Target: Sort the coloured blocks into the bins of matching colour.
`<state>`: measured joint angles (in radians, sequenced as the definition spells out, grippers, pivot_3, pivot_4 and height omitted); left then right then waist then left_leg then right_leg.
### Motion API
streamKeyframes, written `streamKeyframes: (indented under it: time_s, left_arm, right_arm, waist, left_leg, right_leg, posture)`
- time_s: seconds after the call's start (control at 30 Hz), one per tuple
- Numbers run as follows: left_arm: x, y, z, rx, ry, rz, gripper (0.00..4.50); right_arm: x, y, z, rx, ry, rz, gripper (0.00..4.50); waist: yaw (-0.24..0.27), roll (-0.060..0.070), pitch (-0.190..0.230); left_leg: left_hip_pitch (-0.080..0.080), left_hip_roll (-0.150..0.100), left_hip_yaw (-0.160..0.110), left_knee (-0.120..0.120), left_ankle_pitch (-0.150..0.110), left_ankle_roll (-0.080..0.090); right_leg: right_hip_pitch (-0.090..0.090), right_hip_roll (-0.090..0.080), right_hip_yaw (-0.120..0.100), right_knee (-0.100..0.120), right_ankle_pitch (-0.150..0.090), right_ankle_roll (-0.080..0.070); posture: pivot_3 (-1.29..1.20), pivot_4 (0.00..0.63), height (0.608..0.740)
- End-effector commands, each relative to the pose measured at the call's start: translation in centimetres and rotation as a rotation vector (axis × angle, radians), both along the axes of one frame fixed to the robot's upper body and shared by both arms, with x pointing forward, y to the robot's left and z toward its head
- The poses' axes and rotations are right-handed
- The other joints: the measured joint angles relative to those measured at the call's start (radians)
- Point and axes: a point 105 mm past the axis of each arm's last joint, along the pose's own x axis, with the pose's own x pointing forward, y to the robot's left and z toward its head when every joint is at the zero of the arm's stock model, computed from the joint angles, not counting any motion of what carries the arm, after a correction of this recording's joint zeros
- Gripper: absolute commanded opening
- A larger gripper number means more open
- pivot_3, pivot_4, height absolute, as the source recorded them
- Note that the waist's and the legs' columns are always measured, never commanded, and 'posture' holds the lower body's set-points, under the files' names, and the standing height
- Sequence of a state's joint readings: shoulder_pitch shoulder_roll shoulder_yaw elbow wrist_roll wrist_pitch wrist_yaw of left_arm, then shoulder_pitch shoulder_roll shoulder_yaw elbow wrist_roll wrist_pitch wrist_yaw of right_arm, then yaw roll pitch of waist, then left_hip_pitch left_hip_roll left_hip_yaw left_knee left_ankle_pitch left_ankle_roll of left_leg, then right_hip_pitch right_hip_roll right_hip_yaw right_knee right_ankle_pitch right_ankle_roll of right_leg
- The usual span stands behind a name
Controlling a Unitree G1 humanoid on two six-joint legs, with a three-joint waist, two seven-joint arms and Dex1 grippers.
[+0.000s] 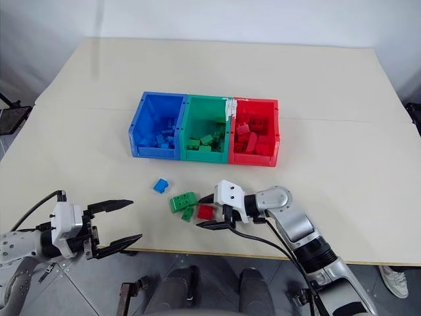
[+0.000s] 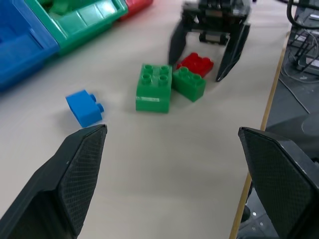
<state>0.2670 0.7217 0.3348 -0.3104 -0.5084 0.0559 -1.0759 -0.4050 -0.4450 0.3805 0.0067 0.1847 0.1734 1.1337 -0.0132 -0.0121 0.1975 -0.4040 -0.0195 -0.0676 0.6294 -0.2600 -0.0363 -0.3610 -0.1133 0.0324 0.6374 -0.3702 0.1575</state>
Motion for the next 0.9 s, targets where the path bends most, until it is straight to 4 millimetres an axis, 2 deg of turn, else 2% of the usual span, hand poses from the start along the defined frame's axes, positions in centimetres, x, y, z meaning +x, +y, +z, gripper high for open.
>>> streamKeyframes:
  time_s: [0.03,0.07,0.13,0.27,0.37,0.43,0.57,0.67,0.77,0.9]
  left_arm:
    - [0.0,-0.2,1.0,-0.012,-0.036,-0.006,4.5]
    - [0.1,-0.3,1.0,-0.013,-0.039,-0.008,4.5]
    - [0.3,-0.4,1.1,-0.015,-0.042,-0.012,4.5]
    - [0.9,-1.6,1.7,-0.034,-0.062,-0.058,4.5]
    - [1.4,-3.0,2.2,-0.052,-0.079,-0.106,4.5]
    - [1.7,-3.6,2.5,-0.07,-0.088,-0.118,4.5]
    - [3.5,-5.3,4.4,-0.181,-0.081,-0.091,4.5]
    - [3.8,-6.2,4.9,-0.198,-0.093,-0.096,4.5]
    - [4.2,-6.2,4.9,-0.185,-0.101,-0.078,4.5]
    - [4.4,-5.8,4.7,-0.17,-0.109,-0.052,4.5]
  right_arm:
    - [0.5,-1.1,0.0,-0.001,-0.02,-0.043,1.77]
    - [0.6,-1.3,0.1,0.001,-0.024,-0.051,1.48]
    - [1.2,-1.7,0.7,0.017,-0.042,-0.079,1.46]
    - [3.0,-3.7,5.5,0.157,-0.053,-0.14,1.46]
    - [5.3,-5.7,9.6,0.249,-0.068,-0.214,1.46]
    - [6.5,-6.6,11.2,0.28,-0.094,-0.249,1.46]
    - [11.8,-9.7,13.5,0.249,-0.252,-0.457,1.46]
    - [14.5,-11.0,13.9,0.25,-0.274,-0.59,1.46]
    - [15.2,-10.9,13.6,0.245,-0.274,-0.599,2.47]
    - [14.2,-10.2,13.9,0.274,-0.275,-0.499,3.83]
  waist:
    - [-0.001,0.0,0.0]
    - [-0.001,0.0,0.0]
    - [-0.002,0.0,0.0]
    - [0.0,0.0,0.0]
    - [-0.002,0.0,0.0]
    - [-0.006,0.0,0.0]
    - [-0.015,0.0,0.0]
    - [-0.019,0.0,0.0]
    - [-0.025,0.0,0.0]
    - [-0.037,0.0,0.0]
  left_leg:
    - [0.0,-0.001,0.0,0.0,0.0,0.0]
    - [0.0,-0.001,0.0,0.0,0.0,0.0]
    - [0.0,-0.001,0.0,0.0,0.0,0.0]
    - [0.0,-0.001,0.0,0.0,0.0,0.0]
    - [0.0,-0.001,0.0,0.0,0.0,0.0]
    - [0.0,-0.001,0.0,0.0,0.0,-0.001]
    - [0.0,-0.001,0.0,0.0,0.0,-0.001]
    - [0.0,-0.001,0.002,0.001,0.001,-0.001]
    - [-0.001,0.0,0.005,0.0,0.001,-0.002]
    - [-0.003,0.0,0.007,0.0,0.001,-0.001]
  right_leg:
    - [0.0,0.0,0.0,0.0,0.0,0.0]
    - [0.0,0.0,0.0,0.0,0.0,0.0]
    - [0.0,0.0,0.0,0.0,0.0,0.0]
    - [0.0,0.0,0.0,0.0,0.0,0.0]
    - [0.0,0.0,0.0,0.0,0.0,0.0]
    - [0.0,0.001,0.0,0.0,0.0,0.0]
    - [-0.001,0.001,0.0,0.001,0.0,0.0]
    - [-0.002,0.001,0.0,0.005,0.0,0.0]
    - [-0.005,0.001,0.0,0.008,0.0,0.0]
    - [-0.007,0.0,0.0,0.008,0.0,0.0]
  posture:
    - [0.0,0.15,0.74]
    - [0.0,0.15,0.74]
    - [0.0,0.15,0.74]
    - [0.0,0.15,0.74]
    - [0.0,0.15,0.74]
    - [0.0,0.15,0.74]
    - [0.0,0.15,0.74]
    - [0.0,0.15,0.74]
    - [0.0,0.15,0.74]
    - [0.0,0.15,0.74]
